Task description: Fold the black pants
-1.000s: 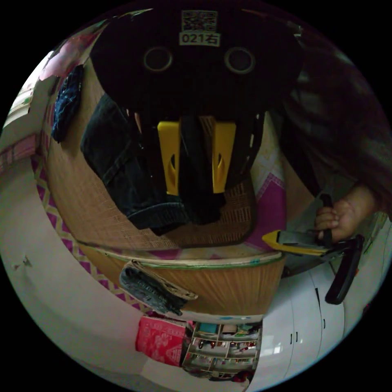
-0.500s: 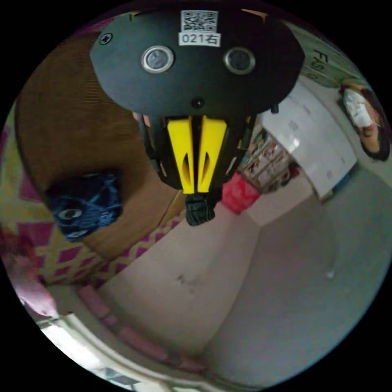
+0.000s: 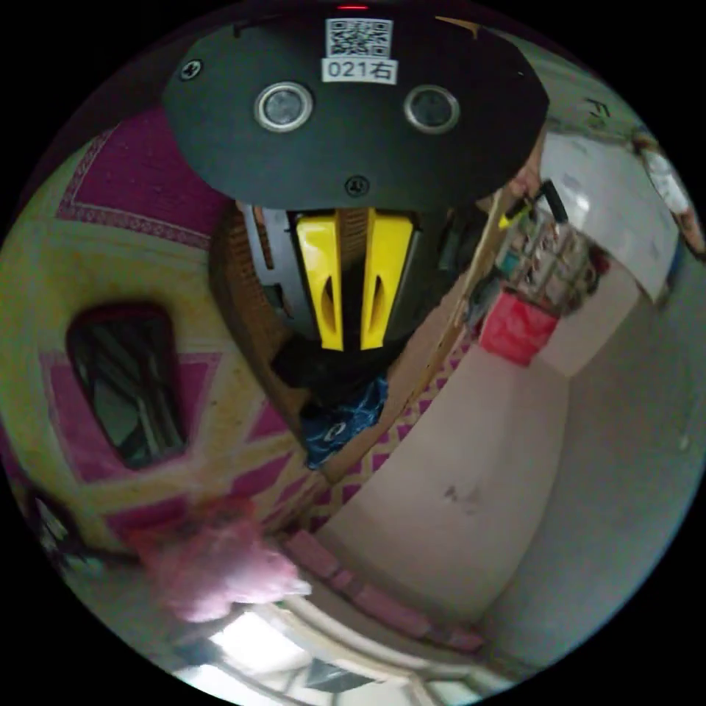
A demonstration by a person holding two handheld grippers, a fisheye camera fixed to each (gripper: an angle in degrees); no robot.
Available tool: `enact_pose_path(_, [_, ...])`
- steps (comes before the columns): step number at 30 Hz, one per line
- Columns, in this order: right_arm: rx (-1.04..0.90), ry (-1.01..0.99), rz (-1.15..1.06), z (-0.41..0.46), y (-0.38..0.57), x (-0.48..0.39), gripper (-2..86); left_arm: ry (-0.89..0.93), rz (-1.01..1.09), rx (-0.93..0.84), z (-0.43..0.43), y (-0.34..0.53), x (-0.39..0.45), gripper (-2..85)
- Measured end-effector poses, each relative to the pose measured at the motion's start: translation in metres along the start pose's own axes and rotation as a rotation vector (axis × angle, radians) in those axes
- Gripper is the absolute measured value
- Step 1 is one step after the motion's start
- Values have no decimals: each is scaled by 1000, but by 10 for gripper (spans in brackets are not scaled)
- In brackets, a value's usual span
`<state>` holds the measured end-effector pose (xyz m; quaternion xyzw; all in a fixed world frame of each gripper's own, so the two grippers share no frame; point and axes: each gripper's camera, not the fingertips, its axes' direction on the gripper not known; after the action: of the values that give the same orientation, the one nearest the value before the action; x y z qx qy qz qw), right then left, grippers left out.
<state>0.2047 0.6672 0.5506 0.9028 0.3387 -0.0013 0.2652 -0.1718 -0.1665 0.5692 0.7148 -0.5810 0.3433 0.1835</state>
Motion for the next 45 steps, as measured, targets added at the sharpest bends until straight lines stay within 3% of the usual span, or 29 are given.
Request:
enact_pose_path(4, [-166, -18, -269, 49, 5, -76, 73, -24, 215, -67, 54, -36, 58, 70])
enact_pose_path(9, [-330, 170, -585, 134, 46, -167, 74, -99, 373, -106, 127, -76, 118, 90])
enact_pose_path(16, [-512, 382, -622, 208, 84, -185, 80, -122, 331, -239, 186, -115, 118, 112])
enact_pose_path(22, [-510, 361, -601, 212, 94, -187, 80, -101, 211, -220, 180, -145, 82, 39])
enact_pose_path(28, [-514, 352, -594, 215, 106, -192, 80, 19, 44, -53, 104, -184, -8, 3])
enact_pose_path(33, [-519, 335, -577, 216, 116, -196, 80, -150, -118, 162, -58, -190, -161, -2])
enact_pose_path(36, [-516, 348, -587, 218, 124, -201, 80, -280, -271, 176, -133, -169, -265, -4])
enact_pose_path(42, [-503, 372, -572, 218, 140, -212, 80, -479, -652, 122, -197, -91, -434, -7])
enact_pose_path(45, [-503, 374, -551, 218, 146, -219, 82, -338, -810, 177, -218, -70, -489, -7])
